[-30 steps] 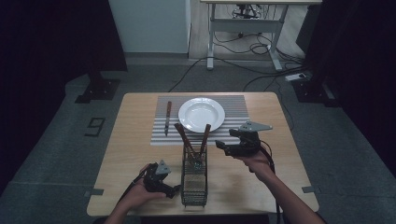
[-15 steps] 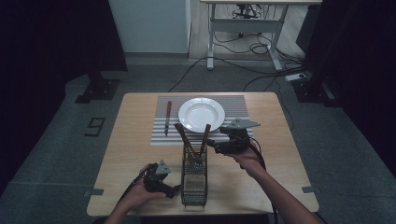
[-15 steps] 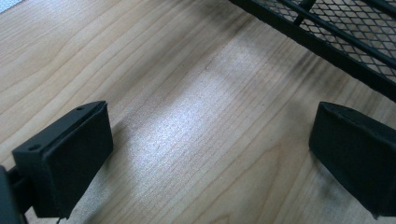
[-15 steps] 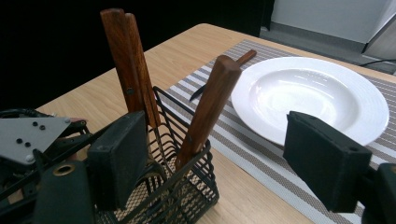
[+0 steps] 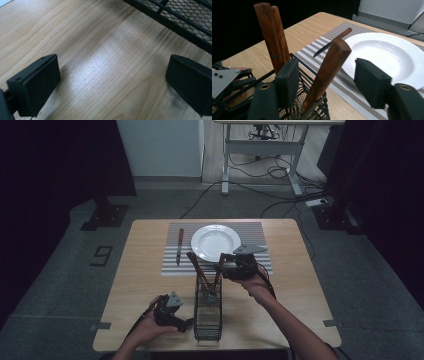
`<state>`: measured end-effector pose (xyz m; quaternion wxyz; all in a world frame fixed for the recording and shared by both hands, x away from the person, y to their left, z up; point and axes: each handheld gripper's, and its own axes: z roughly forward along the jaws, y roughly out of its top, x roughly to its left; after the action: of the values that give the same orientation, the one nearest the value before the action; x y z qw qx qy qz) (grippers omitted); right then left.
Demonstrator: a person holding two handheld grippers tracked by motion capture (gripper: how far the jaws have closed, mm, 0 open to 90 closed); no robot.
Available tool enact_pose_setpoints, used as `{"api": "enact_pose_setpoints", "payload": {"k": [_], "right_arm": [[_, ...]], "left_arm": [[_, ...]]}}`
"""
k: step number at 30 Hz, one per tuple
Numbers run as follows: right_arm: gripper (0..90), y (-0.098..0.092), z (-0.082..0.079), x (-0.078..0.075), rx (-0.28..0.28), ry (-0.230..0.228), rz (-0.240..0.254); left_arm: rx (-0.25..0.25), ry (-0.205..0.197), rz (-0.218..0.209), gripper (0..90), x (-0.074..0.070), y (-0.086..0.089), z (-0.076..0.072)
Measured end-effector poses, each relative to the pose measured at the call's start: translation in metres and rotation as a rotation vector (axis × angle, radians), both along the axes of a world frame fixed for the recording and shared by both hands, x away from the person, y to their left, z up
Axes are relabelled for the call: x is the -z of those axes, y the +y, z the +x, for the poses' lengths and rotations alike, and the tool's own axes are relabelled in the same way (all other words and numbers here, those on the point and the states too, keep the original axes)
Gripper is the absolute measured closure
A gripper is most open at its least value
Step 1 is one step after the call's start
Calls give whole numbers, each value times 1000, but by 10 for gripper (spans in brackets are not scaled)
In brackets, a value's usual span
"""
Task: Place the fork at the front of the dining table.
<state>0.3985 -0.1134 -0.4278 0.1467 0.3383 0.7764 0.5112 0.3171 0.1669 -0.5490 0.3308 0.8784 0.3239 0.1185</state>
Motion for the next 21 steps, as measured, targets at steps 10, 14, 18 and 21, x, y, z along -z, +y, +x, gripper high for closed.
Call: {"api": "enact_pose_setpoints", "payload": {"k": [10, 14, 18, 21], "right_arm": [[629, 3, 5, 8, -23, 18, 37], [697, 1, 6, 10, -22, 39, 63], [742, -2, 7, 10, -29, 63, 103], [768, -3, 8, 10, -34, 82, 131]], "left_arm": [[0, 0, 0, 0, 0, 0, 0], [0, 0, 0, 0, 0, 0, 0], [0, 0, 0, 0, 0, 0, 0], [0, 0, 0, 0, 0, 0, 0]]}}
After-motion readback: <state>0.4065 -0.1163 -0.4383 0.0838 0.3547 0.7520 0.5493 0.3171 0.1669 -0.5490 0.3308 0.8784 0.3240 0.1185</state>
